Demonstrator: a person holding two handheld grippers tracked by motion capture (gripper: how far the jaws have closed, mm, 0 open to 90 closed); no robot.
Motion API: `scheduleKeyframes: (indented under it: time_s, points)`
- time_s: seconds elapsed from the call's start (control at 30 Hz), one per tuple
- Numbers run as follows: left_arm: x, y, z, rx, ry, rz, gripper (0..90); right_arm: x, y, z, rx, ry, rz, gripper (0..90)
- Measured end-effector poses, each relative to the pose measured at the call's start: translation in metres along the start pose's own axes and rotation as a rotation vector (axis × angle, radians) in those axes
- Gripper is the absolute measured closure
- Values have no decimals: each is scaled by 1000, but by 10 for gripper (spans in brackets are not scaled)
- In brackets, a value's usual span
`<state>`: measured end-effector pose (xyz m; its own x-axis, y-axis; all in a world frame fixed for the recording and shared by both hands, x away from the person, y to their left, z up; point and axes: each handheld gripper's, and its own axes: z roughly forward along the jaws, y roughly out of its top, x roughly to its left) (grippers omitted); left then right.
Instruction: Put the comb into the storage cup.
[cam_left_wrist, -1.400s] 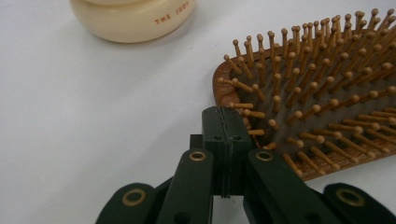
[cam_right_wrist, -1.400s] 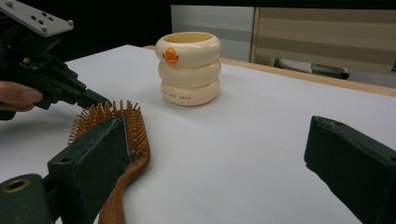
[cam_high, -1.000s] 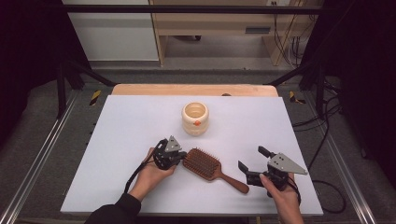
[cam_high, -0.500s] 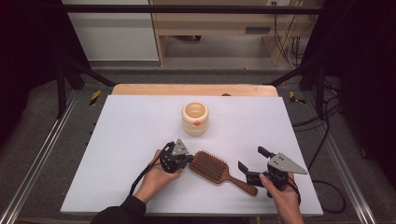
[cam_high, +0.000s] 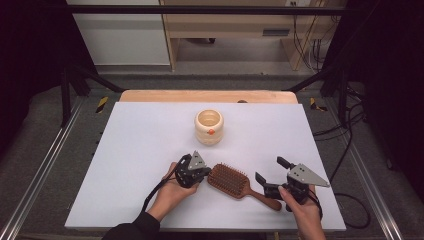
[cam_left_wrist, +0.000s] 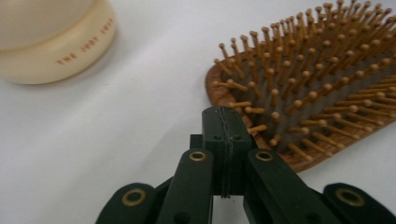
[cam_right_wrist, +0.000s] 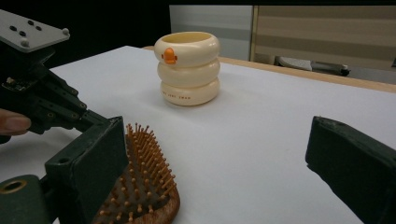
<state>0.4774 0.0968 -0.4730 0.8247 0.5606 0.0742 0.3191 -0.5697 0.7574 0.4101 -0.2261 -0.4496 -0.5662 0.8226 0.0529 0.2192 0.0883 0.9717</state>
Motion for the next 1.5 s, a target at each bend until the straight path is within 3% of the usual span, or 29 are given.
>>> scheduleKeyframes:
  time_s: [0.1, 0.33, 0.5, 0.6, 0.73, 0.83, 1.0, 1.03, 1.1, 1.13, 1.27, 1.4, 1.5]
  points:
    - [2, -4, -10, -48, 41, -11, 900, 0, 0, 0, 9, -3, -1, 56]
    - [16, -24, -52, -208, 136, -70, 900, 2, 2, -1, 46, 5, -13, 56]
    - [25, -38, -86, -282, 183, -113, 900, 4, 5, -1, 82, 6, 0, 58]
    - [25, -48, -106, -302, 211, -106, 883, 4, 7, 0, 93, -1, 12, 61]
    - [25, -70, -131, -329, 274, -110, 756, 8, 15, 2, 154, -34, 1, 80]
    - [27, -84, -147, -359, 327, -133, 563, 8, 19, 1, 194, -54, 0, 89]
    - [32, -99, -168, -410, 391, -199, 306, 9, 22, 3, 267, -31, -32, 90]
    - [36, -105, -174, -429, 404, -210, 220, 11, 23, 3, 309, -15, -56, 91]
    - [38, -109, -176, -433, 411, -223, 187, 11, 24, 4, 320, -10, -66, 91]
    - [40, -111, -177, -438, 410, -237, 102, 11, 24, 5, 354, 5, -85, 90]
    - [46, -114, -181, -470, 426, -294, 58, 12, 24, 8, 411, 26, -111, 90]
    - [47, -116, -180, -460, 426, -284, 49, 12, 22, 12, 495, 61, -146, 107]
    - [48, -116, -180, -464, 425, -279, 42, 13, 21, 14, 519, 69, -161, 110]
